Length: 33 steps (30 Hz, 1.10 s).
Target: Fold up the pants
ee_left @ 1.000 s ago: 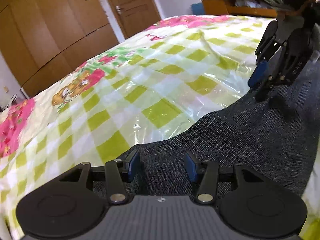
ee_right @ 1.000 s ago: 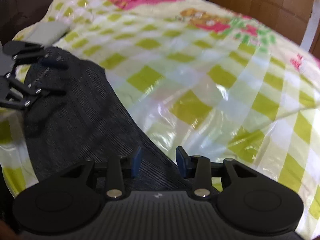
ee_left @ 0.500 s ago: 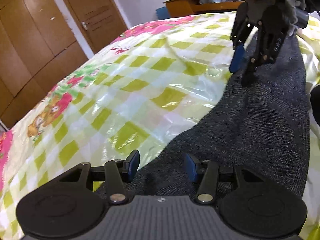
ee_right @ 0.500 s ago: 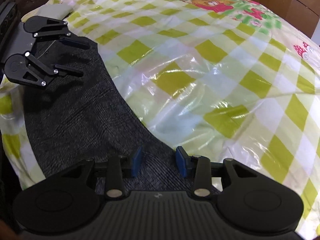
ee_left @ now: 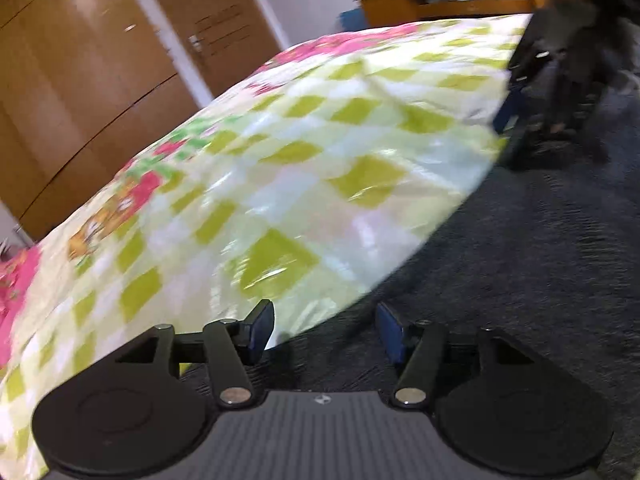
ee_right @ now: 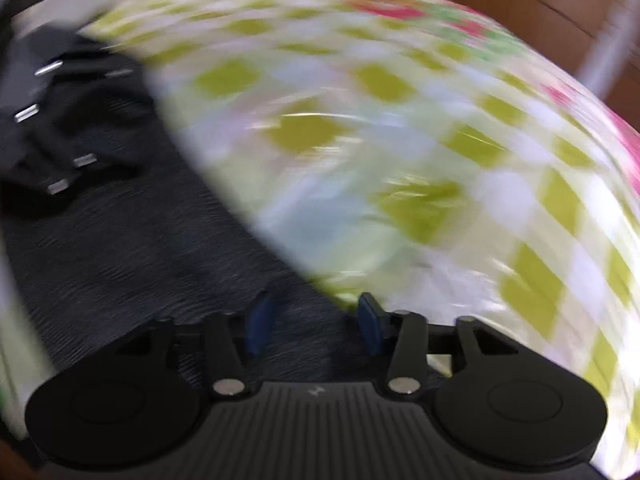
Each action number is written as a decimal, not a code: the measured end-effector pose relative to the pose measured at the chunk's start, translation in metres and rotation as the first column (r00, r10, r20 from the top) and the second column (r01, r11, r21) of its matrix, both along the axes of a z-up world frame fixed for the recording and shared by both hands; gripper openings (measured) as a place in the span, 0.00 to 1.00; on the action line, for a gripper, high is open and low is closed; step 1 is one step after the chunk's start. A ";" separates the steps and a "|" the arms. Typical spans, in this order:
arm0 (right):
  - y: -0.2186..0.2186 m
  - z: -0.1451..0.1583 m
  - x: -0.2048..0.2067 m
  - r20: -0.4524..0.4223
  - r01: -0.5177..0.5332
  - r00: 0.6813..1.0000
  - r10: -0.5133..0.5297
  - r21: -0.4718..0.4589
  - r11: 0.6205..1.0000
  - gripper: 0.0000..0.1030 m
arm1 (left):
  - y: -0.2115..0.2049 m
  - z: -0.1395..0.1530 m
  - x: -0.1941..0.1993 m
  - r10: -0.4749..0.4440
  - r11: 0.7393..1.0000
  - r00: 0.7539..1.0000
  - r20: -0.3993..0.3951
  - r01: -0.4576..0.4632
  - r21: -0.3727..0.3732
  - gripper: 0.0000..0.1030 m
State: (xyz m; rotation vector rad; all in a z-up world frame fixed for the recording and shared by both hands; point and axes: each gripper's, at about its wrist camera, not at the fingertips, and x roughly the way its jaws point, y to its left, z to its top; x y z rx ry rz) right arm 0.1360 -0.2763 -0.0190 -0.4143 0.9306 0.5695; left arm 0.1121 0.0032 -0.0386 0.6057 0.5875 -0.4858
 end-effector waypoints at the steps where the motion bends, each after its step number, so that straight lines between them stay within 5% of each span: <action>1: -0.004 -0.001 0.003 -0.011 0.021 1.000 -0.021 0.018 1.000 0.50 | 0.004 0.002 -0.001 0.014 1.000 1.000 0.012 -0.015 0.008 0.67; 5: 0.003 0.010 -0.012 0.082 0.048 0.996 -0.045 -0.027 0.999 0.45 | 0.027 0.012 -0.021 0.090 0.996 0.994 0.066 -0.091 0.009 0.67; 9: 0.018 0.033 -0.030 0.131 0.022 0.991 -0.037 0.116 0.993 0.44 | 0.057 0.014 -0.041 0.160 0.987 0.986 0.056 -0.161 0.019 0.68; 12: 0.048 0.027 -0.034 0.105 -0.082 0.993 0.062 0.196 0.977 0.44 | 0.080 0.009 -0.045 0.214 0.976 0.976 0.028 -0.215 0.020 0.70; 15: 0.079 -0.002 -0.021 0.060 -0.083 0.995 0.076 0.123 0.989 0.43 | 0.098 0.016 -0.056 0.247 0.969 0.969 0.030 -0.247 0.005 0.72; 17: 0.084 -0.014 -0.008 0.056 -0.018 0.998 0.013 0.082 0.996 0.56 | 0.110 0.025 -0.067 0.257 0.966 0.965 0.048 -0.257 -0.019 0.72; 18: 0.084 -0.009 -0.004 0.041 0.011 0.999 -0.015 0.088 0.996 0.60 | 0.118 0.028 -0.073 0.275 0.961 0.959 0.066 -0.274 -0.019 0.72; 20: 0.086 0.009 -0.003 0.052 0.025 0.998 -0.032 0.119 0.993 0.47 | 0.135 0.031 -0.079 0.334 0.943 0.939 0.078 -0.333 -0.021 0.72; 23: 0.099 0.031 -0.002 0.058 -0.051 0.998 0.039 0.220 0.974 0.47 | 0.171 0.029 -0.087 0.448 0.894 0.892 0.062 -0.447 -0.036 0.72; 28: 0.174 0.027 0.044 -0.047 -0.136 0.985 0.167 0.392 0.910 0.47 | 0.211 0.027 -0.098 0.566 0.823 0.824 0.034 -0.561 -0.091 0.71; 33: 0.221 -0.007 0.088 -0.224 -0.114 0.944 0.242 0.466 0.877 0.48 | 0.218 0.013 -0.102 0.579 0.813 0.815 0.024 -0.575 -0.092 0.71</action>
